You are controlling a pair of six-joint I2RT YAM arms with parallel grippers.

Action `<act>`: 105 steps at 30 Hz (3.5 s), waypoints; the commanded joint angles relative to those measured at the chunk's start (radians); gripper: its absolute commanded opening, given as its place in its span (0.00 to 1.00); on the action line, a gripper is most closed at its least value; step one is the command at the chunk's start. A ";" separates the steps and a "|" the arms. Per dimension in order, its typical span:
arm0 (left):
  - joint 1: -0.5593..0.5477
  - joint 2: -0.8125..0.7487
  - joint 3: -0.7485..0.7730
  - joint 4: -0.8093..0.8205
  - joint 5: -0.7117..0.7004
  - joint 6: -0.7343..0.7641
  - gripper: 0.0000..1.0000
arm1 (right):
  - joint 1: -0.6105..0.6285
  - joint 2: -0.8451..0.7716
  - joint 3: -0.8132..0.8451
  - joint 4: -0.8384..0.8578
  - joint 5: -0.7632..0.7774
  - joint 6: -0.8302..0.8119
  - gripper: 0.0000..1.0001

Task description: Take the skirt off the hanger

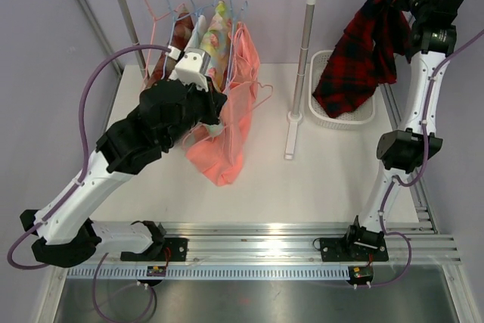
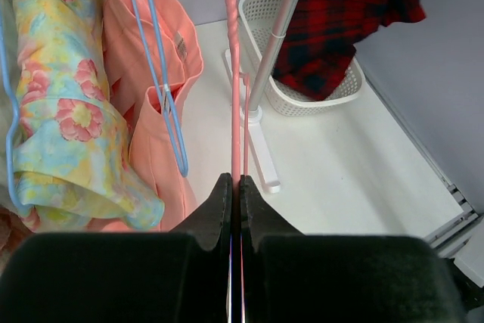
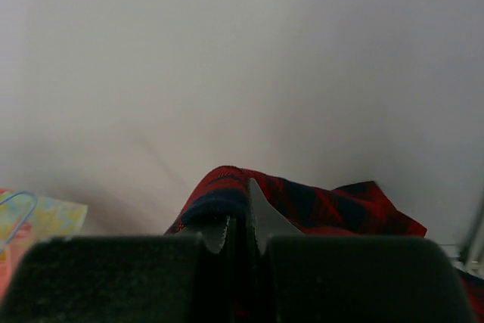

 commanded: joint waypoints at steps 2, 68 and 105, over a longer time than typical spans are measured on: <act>-0.004 0.037 -0.001 0.112 -0.032 0.044 0.00 | 0.019 -0.057 -0.018 0.201 -0.209 0.135 0.00; 0.176 0.375 0.484 0.190 0.005 0.094 0.98 | 0.426 -1.259 -1.788 0.246 -0.088 0.240 1.00; 0.364 0.588 0.430 0.295 0.185 0.015 0.35 | 0.426 -1.283 -1.763 0.141 -0.066 0.152 0.98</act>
